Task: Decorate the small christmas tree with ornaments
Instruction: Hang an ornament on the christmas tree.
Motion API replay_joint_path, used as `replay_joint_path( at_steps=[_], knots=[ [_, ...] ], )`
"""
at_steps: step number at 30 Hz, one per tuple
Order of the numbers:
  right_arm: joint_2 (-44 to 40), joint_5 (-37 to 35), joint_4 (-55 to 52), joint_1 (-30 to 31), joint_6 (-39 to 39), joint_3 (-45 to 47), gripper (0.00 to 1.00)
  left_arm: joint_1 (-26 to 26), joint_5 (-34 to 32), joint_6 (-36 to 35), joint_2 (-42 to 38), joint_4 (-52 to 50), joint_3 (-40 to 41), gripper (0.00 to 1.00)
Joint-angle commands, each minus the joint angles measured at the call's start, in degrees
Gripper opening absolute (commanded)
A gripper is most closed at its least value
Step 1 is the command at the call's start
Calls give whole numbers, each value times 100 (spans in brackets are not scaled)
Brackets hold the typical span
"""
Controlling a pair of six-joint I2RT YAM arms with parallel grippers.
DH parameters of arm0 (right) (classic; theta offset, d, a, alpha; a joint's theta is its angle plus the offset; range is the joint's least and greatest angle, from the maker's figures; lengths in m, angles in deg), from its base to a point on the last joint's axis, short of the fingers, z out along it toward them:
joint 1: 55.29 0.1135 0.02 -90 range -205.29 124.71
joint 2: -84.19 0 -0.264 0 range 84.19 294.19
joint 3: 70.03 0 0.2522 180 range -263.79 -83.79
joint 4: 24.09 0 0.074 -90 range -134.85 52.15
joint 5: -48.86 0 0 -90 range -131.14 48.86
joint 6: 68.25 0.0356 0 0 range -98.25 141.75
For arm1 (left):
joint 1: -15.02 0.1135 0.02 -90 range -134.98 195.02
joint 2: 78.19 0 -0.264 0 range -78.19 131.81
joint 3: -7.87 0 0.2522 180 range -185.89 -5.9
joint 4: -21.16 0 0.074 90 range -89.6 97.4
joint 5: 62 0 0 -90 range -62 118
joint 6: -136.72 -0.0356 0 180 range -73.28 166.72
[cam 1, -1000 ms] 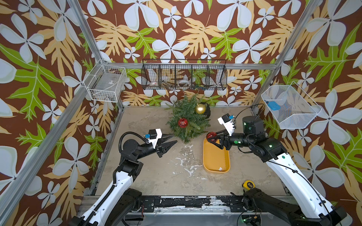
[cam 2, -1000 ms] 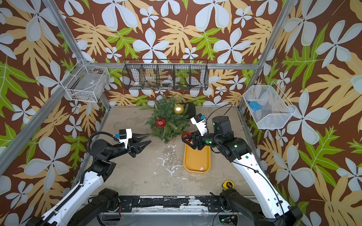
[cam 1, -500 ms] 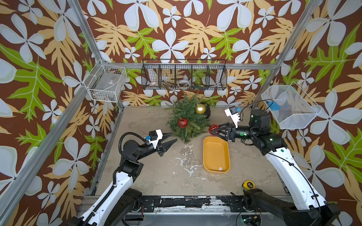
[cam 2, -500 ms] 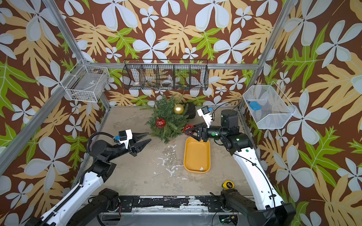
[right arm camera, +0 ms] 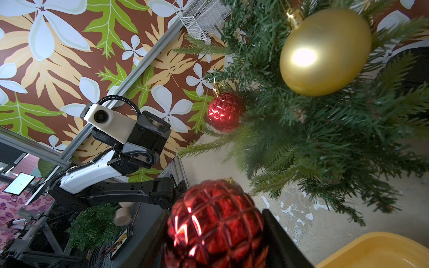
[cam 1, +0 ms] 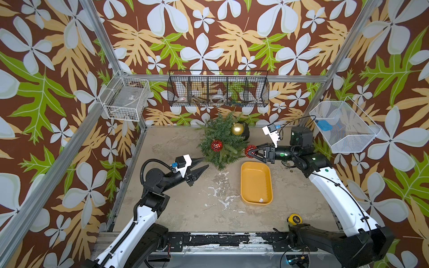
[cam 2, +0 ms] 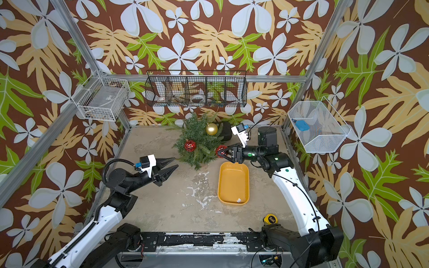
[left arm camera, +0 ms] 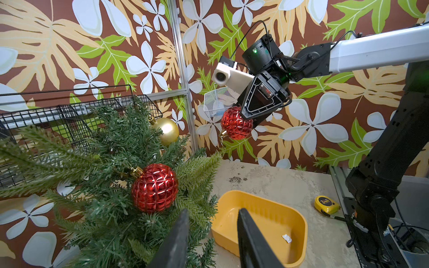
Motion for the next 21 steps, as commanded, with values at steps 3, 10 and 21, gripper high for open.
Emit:
replay_joint_path(
  at_steps=[3, 10, 21],
  knots=[
    [50, -135, -25, 1, -140, -18, 49, 4, -5, 3, -38, 128, 25, 36],
    [34, -175, -100, 1, -199, 44, 49, 2, -1, -5, -34, 128, 16, 36],
    [-282, -51, -257, 1, -139, 65, 48, 4, -1, -1, -36, 126, 16, 36]
  ],
)
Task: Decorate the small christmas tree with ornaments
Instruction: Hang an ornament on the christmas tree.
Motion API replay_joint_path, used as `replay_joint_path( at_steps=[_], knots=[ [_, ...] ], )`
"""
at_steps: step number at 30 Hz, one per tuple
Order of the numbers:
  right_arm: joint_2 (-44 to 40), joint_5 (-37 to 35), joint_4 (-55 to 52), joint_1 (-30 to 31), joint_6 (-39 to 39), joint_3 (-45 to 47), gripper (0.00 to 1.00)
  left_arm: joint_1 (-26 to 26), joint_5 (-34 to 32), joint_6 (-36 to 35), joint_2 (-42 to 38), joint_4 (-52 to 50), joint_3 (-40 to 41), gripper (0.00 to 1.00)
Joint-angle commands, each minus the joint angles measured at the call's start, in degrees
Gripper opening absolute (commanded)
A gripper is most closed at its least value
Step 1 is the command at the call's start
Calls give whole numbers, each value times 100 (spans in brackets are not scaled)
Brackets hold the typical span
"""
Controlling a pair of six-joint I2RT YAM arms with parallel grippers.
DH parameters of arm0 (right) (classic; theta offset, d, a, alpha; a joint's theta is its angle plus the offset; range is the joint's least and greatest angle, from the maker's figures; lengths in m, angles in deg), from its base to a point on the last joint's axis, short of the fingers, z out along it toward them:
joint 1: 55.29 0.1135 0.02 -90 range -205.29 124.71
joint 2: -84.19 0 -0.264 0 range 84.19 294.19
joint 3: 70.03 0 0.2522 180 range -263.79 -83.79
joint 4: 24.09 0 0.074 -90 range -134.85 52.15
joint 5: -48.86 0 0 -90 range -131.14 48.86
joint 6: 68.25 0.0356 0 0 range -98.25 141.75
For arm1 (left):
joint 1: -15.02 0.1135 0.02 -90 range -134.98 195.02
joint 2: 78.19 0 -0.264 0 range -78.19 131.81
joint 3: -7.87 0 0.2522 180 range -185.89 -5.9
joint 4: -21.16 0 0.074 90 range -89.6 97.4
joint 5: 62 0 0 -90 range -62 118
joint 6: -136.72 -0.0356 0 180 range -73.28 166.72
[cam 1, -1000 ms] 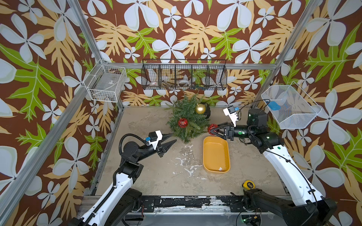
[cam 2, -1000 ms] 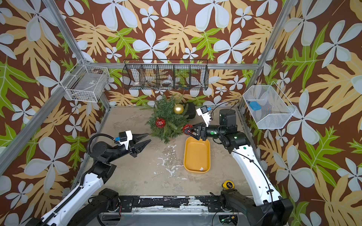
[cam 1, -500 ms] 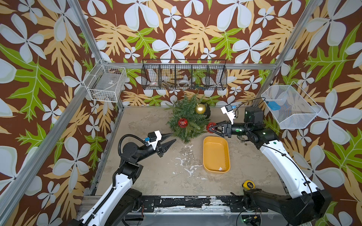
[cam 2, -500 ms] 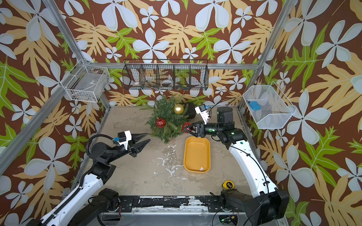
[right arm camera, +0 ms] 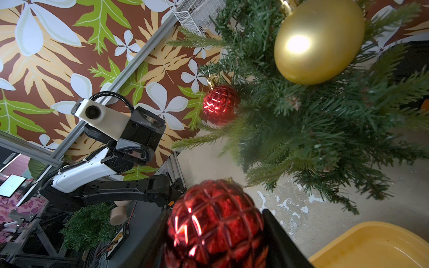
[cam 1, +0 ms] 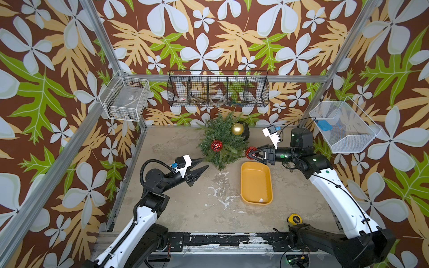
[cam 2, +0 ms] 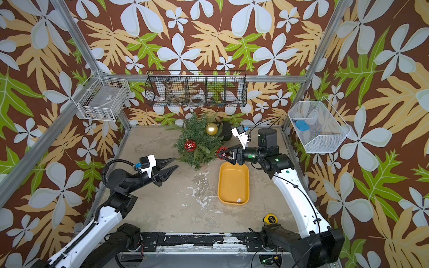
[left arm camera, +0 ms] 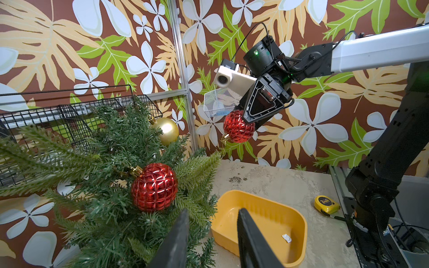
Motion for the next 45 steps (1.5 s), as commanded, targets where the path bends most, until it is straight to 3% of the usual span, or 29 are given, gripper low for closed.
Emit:
replay_joint_path(
  at_steps=[1, 14, 45],
  knots=[
    [-131, 59, -73, 1, 26, -14, 48, 8, 4, -2, 0, 127, -20, 36],
    [107, -252, -77, 1, -169, 49, 48, 0, -15, -12, -9, 92, -26, 37],
    [604, -234, -163, 203, -289, -521, 47, 4, -58, -72, -69, 22, -36, 37]
  ],
)
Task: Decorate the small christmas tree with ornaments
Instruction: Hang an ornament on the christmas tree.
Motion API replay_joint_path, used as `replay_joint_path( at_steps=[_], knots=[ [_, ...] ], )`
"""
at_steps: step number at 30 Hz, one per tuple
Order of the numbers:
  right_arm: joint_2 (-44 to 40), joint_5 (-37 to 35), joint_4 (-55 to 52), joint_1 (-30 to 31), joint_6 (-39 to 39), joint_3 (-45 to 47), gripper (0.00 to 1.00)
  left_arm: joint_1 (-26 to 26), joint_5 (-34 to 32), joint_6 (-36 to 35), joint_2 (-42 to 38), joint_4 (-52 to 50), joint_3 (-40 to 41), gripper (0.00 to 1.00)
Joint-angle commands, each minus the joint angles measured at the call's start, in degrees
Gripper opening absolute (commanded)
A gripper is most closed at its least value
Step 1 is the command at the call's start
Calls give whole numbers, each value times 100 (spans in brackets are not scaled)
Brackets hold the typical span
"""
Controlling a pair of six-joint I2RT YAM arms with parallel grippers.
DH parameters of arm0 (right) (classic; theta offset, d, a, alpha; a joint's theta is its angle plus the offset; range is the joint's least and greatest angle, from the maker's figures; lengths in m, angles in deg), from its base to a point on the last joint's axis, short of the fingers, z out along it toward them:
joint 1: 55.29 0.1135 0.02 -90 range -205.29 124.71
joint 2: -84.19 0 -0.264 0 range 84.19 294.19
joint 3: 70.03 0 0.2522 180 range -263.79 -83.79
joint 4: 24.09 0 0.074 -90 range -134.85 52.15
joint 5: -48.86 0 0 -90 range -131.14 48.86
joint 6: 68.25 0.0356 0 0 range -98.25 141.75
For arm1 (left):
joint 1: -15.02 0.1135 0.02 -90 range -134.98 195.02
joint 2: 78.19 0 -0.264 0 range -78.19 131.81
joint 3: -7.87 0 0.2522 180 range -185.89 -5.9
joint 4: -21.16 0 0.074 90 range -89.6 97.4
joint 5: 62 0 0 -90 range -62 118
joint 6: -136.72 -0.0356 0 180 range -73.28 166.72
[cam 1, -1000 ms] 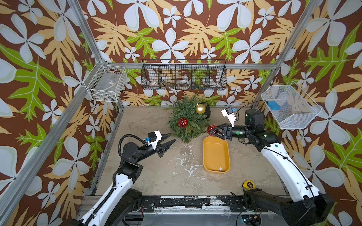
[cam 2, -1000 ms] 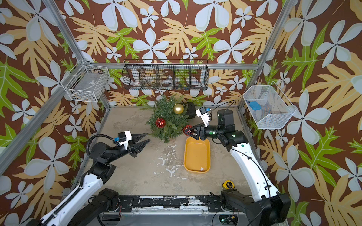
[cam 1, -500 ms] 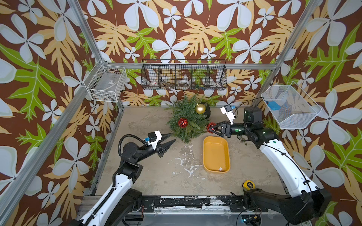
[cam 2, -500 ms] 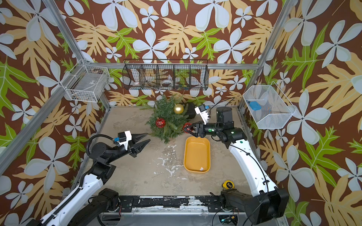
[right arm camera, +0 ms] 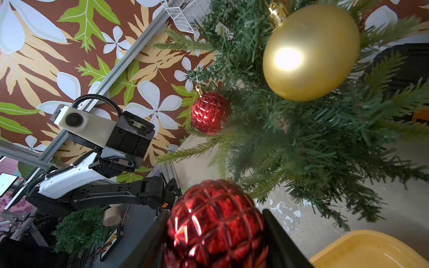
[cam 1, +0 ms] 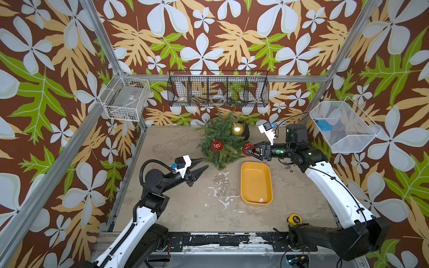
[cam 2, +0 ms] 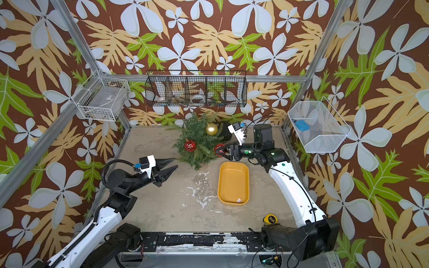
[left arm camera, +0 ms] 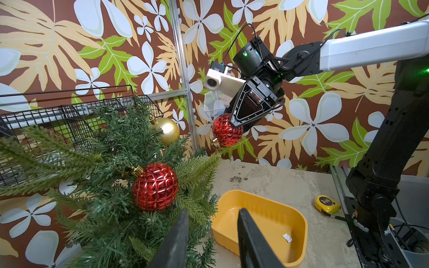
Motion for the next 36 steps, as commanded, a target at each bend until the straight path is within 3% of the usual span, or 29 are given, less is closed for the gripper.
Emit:
replay_joint_path(
  at_steps=[1, 25, 36],
  knots=[
    [11, -58, -41, 28, -115, -64, 47, 7, -27, -48, -6, 90, -34, 37],
    [190, -1008, -340, 28, -428, -120, 47, 11, -62, -83, 12, 19, -61, 37],
    [-194, -699, 134, 26, -136, 374, 46, -13, 17, 24, 136, -93, -140, 33]
  ],
)
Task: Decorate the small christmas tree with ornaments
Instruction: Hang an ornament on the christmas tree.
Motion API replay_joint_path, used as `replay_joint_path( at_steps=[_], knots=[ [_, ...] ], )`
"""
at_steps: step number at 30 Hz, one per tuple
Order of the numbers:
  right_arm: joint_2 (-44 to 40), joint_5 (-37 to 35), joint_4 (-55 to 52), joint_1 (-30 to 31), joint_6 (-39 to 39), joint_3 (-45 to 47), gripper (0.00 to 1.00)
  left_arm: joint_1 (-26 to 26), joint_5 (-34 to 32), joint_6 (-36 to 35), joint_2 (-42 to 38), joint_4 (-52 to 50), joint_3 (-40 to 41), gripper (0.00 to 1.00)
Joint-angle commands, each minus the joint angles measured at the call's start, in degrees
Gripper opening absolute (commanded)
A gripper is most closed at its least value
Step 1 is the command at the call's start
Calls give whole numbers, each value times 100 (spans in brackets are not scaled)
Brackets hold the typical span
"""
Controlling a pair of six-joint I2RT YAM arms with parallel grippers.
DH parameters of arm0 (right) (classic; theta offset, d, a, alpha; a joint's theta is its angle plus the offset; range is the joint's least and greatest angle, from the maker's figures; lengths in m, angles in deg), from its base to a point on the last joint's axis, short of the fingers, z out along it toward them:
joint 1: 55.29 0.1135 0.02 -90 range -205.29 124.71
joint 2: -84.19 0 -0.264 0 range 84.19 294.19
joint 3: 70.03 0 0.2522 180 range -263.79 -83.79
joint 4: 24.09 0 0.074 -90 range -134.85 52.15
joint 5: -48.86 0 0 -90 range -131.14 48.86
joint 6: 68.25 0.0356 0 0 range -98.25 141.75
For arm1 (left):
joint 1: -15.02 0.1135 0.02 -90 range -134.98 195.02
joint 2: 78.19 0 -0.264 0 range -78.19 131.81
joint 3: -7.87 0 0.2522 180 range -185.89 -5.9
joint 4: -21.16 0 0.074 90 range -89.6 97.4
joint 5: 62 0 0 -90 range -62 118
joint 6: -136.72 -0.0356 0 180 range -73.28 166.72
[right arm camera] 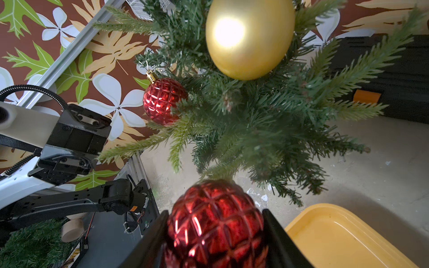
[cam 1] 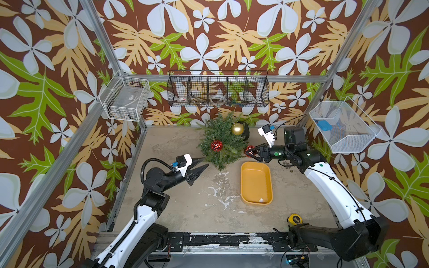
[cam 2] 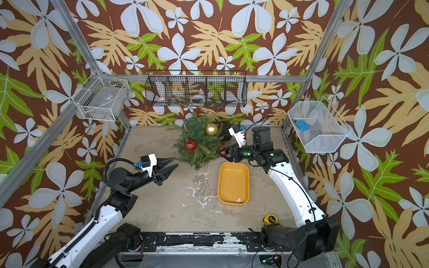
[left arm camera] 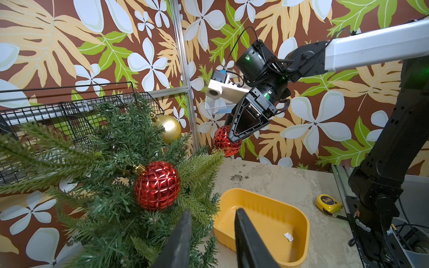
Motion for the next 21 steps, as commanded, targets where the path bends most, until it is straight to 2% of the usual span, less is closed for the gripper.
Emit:
replay_joint_path(
  at_steps=[1, 6, 14, 21],
  knots=[
    [-137, 321, 453, 6, 280, 178, 46, -52, -61, 5, -22, -105, -58, 33],
    [-183, 630, 615, 6, 359, 287, 46, -814, -920, -481, 50, -814, -363, 33],
    [-149, 747, 701, 6, 368, 326, 46, -2572, -2667, -713, 787, -710, -616, 33],
    [-163, 709, 663, 6, 309, 352, 46, -3109, -3829, -376, 1567, -327, -988, 32]
  ],
)
